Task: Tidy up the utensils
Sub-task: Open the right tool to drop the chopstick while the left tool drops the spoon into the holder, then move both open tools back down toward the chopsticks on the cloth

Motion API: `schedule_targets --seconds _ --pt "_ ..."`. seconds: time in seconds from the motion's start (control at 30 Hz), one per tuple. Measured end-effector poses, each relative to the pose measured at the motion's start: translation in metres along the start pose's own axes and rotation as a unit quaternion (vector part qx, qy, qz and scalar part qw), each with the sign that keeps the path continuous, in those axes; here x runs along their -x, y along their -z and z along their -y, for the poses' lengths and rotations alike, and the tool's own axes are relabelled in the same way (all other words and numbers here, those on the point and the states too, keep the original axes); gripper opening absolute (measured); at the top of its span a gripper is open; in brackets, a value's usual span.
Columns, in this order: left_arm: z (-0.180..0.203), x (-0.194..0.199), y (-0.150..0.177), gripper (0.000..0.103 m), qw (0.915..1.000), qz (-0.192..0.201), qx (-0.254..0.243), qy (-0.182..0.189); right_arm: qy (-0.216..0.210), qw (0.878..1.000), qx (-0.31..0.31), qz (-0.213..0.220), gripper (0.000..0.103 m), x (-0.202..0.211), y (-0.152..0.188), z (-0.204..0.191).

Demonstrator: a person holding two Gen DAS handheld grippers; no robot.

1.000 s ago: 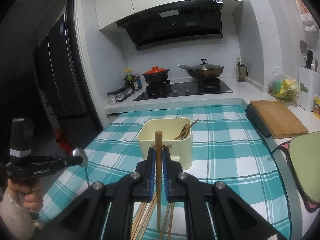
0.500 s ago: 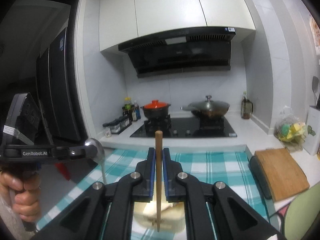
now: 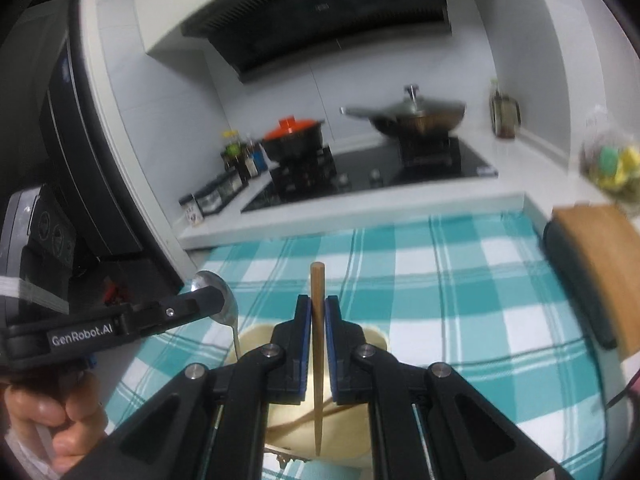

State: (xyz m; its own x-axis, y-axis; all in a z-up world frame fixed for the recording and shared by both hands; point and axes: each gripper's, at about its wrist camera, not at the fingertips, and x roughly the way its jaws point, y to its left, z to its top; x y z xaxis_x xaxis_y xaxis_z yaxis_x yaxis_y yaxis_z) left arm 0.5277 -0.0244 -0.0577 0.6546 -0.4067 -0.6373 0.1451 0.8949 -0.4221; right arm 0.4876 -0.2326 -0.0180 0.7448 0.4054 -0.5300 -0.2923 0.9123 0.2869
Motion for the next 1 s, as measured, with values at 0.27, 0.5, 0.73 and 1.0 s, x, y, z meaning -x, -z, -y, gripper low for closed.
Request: schedule_targets --seconds 0.27,0.5,0.73,1.0 --pt "0.002 0.036 0.032 0.076 0.9941 0.011 -0.069 -0.084 0.016 0.999 0.015 -0.033 0.034 0.001 0.015 0.002" --pt "0.0 0.084 0.126 0.092 0.9741 -0.026 -0.157 -0.161 0.043 0.996 0.062 -0.049 0.038 0.064 0.051 -0.012" --pt "0.002 0.119 0.217 0.093 0.9632 -0.043 -0.162 -0.21 0.066 0.99 0.094 -0.079 0.046 0.127 0.139 -0.021" --pt "0.025 0.139 0.263 0.096 0.9625 -0.022 -0.163 -0.216 0.087 0.99 0.082 -0.073 0.046 0.184 0.225 -0.033"
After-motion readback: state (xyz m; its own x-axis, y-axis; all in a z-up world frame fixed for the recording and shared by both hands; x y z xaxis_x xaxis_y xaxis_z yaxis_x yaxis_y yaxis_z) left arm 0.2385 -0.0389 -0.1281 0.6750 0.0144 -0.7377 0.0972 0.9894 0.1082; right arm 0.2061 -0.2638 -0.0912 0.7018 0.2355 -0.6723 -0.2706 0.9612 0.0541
